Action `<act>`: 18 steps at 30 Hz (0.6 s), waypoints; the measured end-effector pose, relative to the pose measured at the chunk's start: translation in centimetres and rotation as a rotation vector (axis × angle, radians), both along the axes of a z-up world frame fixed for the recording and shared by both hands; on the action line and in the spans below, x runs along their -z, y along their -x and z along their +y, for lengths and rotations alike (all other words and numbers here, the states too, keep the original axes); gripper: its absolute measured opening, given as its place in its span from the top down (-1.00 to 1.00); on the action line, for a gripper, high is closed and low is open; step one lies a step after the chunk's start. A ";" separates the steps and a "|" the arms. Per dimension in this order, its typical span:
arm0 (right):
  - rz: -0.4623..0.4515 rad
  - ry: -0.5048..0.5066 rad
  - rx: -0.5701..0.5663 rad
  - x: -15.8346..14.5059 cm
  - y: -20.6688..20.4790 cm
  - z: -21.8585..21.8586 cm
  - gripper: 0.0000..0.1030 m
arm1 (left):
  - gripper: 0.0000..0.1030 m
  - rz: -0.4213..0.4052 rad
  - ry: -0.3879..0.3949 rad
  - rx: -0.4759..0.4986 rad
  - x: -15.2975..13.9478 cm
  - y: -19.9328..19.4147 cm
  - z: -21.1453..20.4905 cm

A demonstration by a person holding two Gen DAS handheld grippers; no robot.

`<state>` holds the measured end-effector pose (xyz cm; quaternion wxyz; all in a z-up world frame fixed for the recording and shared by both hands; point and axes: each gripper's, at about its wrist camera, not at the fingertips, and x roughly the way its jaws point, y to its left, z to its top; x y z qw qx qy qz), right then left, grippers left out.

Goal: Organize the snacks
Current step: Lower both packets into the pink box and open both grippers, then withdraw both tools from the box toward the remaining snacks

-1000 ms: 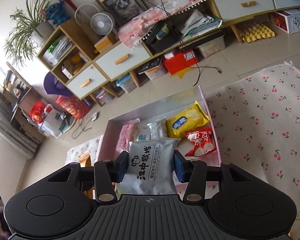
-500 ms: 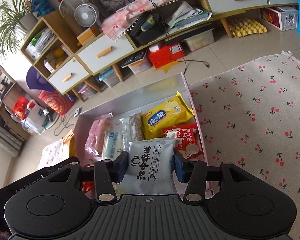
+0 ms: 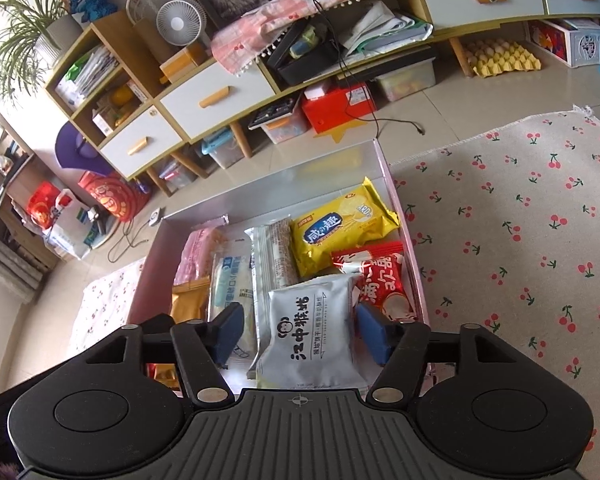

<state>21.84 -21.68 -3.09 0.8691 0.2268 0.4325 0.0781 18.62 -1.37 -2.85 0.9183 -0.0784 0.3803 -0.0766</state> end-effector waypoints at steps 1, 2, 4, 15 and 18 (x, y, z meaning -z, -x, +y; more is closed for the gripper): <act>0.000 0.005 -0.003 -0.1 0.0 0.1 -0.30 | -0.07 0.001 -0.006 0.003 -0.1 0.1 0.0; 0.002 0.009 -0.004 -0.2 0.1 0.1 -0.31 | -0.10 0.003 -0.011 0.005 -0.2 0.2 0.0; 0.005 0.011 -0.005 -0.4 0.3 0.1 -0.35 | -0.20 0.007 -0.015 0.007 -0.3 0.5 0.1; 0.024 0.035 -0.032 -2.2 3.1 -0.3 -0.52 | -0.53 0.064 -0.024 -0.004 -1.3 3.2 1.6; 0.005 0.067 -0.059 -2.9 4.3 -0.2 -0.61 | -0.71 0.050 -0.050 0.006 -1.9 4.2 1.8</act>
